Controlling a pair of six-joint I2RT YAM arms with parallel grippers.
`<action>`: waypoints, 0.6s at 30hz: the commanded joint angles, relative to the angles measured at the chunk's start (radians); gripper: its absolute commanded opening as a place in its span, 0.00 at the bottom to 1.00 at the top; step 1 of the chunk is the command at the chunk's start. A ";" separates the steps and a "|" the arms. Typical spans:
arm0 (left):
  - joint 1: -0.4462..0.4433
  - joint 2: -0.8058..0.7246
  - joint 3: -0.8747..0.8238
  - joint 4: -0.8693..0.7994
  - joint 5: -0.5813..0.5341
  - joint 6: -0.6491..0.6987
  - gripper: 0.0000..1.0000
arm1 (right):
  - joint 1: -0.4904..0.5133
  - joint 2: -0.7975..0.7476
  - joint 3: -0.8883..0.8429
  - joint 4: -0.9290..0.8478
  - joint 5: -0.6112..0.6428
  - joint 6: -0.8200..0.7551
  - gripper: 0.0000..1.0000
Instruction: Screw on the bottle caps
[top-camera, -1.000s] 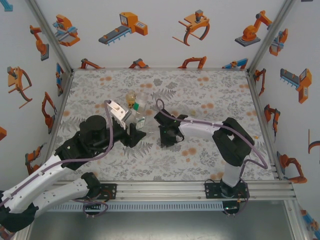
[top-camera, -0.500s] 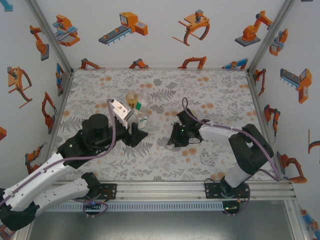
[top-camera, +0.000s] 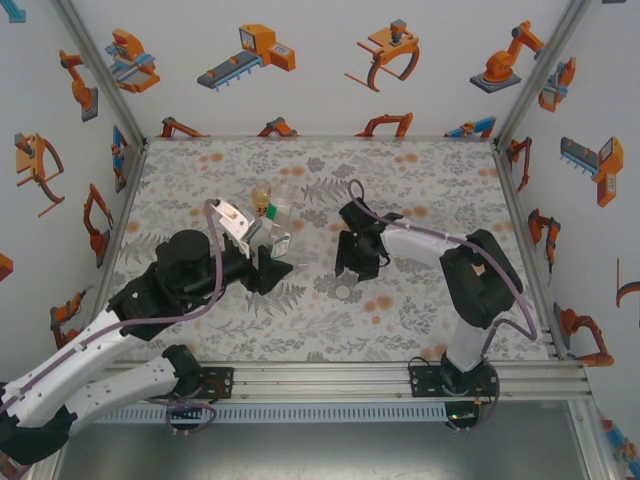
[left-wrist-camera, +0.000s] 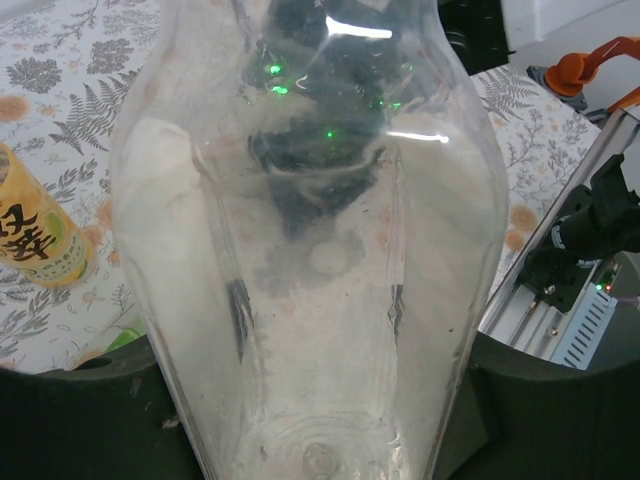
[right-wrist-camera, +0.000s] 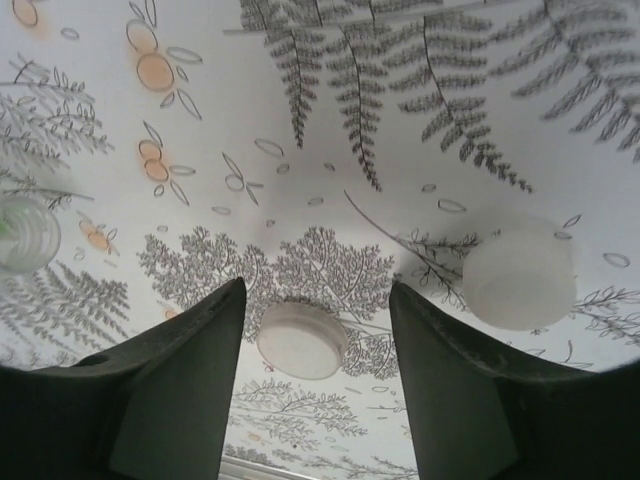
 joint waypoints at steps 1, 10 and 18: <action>0.001 -0.025 0.020 0.010 -0.017 -0.019 0.01 | 0.037 0.079 0.092 -0.143 0.094 -0.069 0.59; 0.001 -0.029 0.007 0.017 -0.021 -0.023 0.01 | 0.140 0.196 0.262 -0.310 0.161 -0.131 0.61; 0.001 -0.024 0.002 0.024 -0.017 -0.028 0.01 | 0.175 0.134 0.165 -0.262 0.136 -0.080 0.59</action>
